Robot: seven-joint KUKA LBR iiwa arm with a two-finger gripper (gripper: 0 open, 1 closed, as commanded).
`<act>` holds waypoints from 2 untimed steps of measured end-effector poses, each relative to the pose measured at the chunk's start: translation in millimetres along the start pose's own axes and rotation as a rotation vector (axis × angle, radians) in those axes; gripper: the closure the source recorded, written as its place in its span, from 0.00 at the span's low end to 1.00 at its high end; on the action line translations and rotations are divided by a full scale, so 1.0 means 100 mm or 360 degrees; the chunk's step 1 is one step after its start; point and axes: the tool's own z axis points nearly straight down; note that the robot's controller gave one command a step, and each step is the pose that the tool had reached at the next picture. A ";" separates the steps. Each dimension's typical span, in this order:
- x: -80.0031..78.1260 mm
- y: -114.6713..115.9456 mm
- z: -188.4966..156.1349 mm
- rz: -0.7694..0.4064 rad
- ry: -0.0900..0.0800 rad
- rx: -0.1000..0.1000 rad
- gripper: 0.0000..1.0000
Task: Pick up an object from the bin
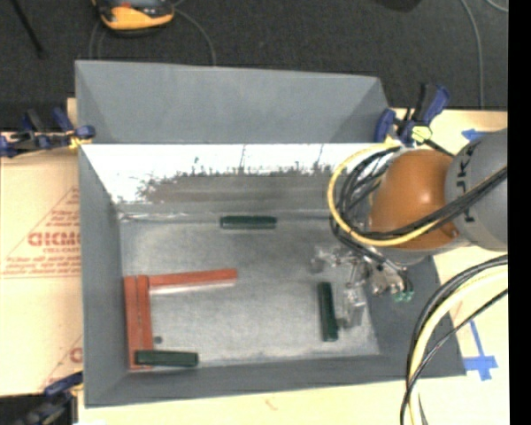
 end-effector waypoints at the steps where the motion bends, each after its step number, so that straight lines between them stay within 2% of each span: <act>1: 0.00 0.00 0.00 -0.0001 0.0000 0.0000 0.00; 2: 0.43 0.08 0.02 -0.0913 0.0005 -0.0003 1.00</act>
Offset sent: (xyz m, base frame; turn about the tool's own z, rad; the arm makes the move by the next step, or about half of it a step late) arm -0.0445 0.0011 -0.0025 -0.5752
